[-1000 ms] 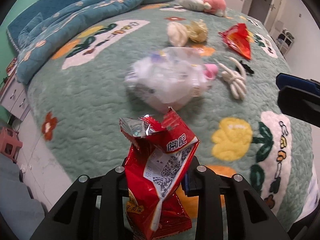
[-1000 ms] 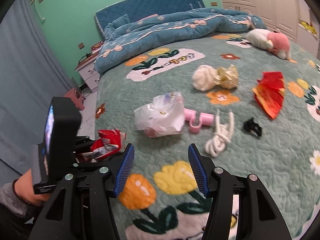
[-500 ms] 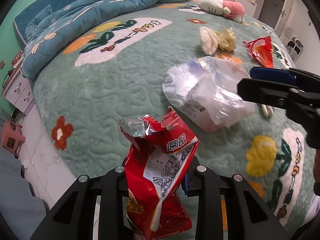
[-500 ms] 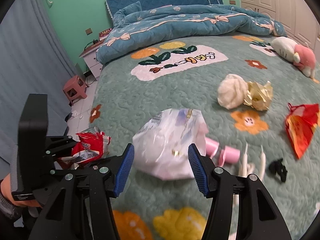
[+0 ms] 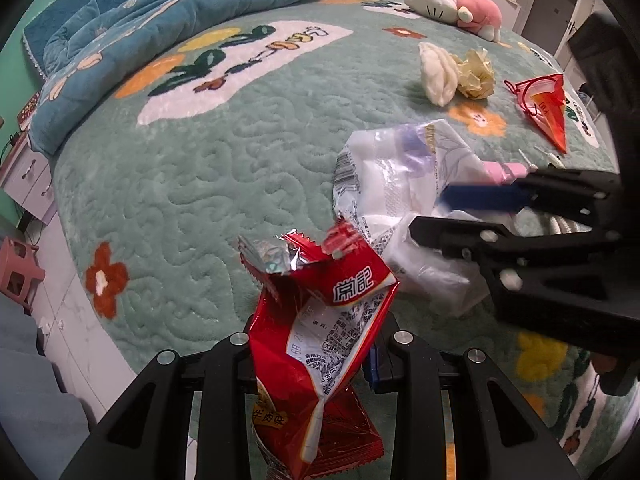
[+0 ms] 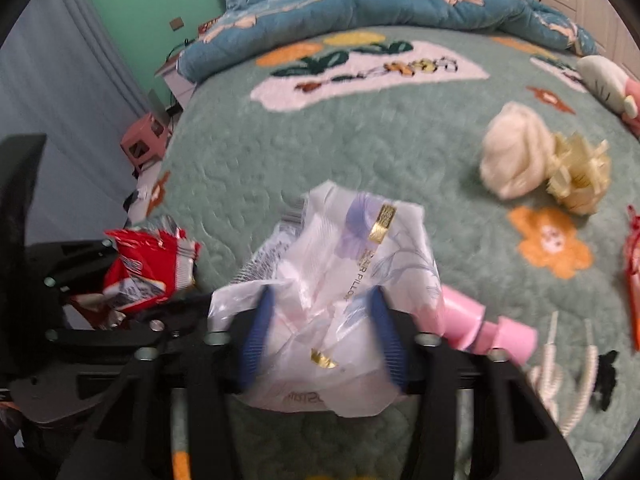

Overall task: Collect trash
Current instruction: 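Grasp the clear plastic bag with the right gripper while the left holds the wrapper, then carry the wrapper and plastic bag toward the orange bucket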

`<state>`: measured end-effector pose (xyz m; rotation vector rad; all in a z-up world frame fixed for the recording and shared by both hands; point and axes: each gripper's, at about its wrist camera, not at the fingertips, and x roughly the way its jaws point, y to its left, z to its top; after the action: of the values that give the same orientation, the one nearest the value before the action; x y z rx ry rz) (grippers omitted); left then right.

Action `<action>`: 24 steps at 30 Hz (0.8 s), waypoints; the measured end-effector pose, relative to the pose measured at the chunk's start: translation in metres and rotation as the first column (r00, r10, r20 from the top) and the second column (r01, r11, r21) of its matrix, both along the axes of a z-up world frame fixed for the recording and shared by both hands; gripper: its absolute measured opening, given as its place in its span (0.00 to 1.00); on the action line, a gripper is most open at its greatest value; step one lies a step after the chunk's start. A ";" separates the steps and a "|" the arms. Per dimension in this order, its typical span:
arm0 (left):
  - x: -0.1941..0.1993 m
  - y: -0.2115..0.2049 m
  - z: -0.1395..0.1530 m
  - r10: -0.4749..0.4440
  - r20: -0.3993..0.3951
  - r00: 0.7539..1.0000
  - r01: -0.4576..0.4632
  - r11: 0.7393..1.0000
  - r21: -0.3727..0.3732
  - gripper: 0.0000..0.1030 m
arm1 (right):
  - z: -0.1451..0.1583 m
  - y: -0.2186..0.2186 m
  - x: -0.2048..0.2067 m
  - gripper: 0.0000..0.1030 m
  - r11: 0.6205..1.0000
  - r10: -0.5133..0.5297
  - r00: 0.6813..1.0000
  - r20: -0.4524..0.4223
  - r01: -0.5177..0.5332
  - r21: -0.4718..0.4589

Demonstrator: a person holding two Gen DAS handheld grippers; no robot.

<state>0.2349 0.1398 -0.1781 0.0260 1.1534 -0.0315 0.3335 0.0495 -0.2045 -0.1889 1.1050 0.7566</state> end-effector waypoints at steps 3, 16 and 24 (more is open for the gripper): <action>0.000 0.000 -0.003 0.002 -0.004 1.000 -0.002 1.000 -0.002 0.32 | -0.003 0.000 0.000 0.11 1.000 -0.006 1.000 0.010 0.006 0.002; -0.022 -0.002 0.023 0.018 0.033 0.999 -0.018 1.000 0.008 0.32 | 0.043 -0.017 -0.032 0.03 0.999 -0.018 0.996 0.093 0.014 0.050; -0.050 -0.011 0.049 0.014 0.072 0.997 -0.015 1.000 0.018 0.32 | 0.083 -0.032 -0.071 0.02 0.995 -0.033 0.989 0.144 0.018 0.101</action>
<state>0.1852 0.1287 -0.1291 0.0355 1.0817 -0.0068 0.2628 0.0173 -0.1215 -0.1429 0.9271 0.7614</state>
